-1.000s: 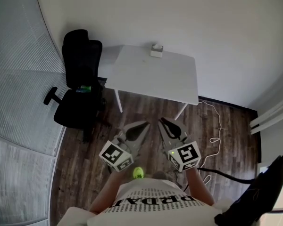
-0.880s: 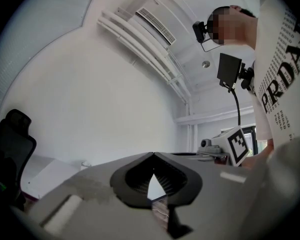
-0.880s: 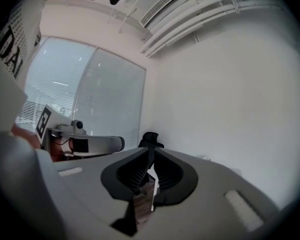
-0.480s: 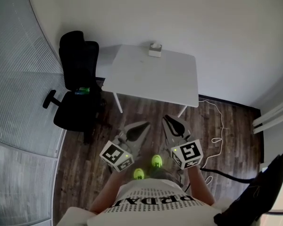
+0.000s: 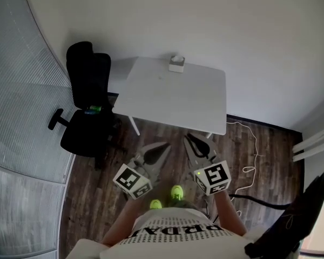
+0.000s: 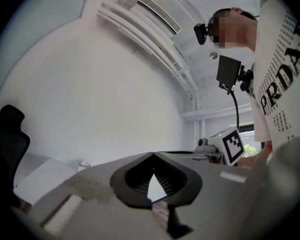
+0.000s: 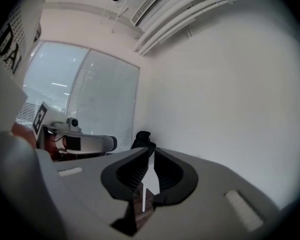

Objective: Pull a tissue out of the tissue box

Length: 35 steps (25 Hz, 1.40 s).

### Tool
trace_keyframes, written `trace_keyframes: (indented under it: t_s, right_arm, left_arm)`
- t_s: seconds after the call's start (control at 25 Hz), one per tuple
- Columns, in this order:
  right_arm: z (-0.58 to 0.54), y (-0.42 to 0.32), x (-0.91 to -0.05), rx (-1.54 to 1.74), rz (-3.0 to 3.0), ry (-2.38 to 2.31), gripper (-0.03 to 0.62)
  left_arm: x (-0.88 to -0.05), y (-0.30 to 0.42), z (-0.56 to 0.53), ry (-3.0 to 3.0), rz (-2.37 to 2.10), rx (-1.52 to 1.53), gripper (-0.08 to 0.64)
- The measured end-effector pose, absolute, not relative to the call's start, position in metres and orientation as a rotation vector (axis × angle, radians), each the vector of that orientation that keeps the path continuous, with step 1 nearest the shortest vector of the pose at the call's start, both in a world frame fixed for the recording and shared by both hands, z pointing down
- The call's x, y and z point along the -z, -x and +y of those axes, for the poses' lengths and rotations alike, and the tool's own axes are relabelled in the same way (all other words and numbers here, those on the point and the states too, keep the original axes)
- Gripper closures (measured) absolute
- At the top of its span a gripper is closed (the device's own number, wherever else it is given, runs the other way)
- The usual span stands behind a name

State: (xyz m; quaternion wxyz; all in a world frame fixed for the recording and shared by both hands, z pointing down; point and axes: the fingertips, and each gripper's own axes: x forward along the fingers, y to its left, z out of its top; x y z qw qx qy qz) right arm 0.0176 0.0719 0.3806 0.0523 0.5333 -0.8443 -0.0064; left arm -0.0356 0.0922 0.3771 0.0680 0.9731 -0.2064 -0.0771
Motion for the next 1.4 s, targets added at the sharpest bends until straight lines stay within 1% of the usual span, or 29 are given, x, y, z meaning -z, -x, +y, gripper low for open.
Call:
trace_keyframes:
  t_s: [0.52,1.08,1.4]
  right_arm:
    - [0.013,-0.062,-0.381,-0.001,-2.653,-1.51,0.561]
    - [-0.012,-0.079,-0.377,0.02,-2.714,-1.459,0.563]
    - [-0.038,-0.07,-0.387,0.012,-2.712,-1.43,0.565]
  left_arm:
    - [-0.375,-0.019,0.029,-2.92,-0.724,0.199,0.569]
    - [-0.374,-0.042,0.002,-2.925,-0.782,0.198,0.569]
    - [-0.386,-0.039,-0.024,-2.916,-0.774,0.202,0.569]
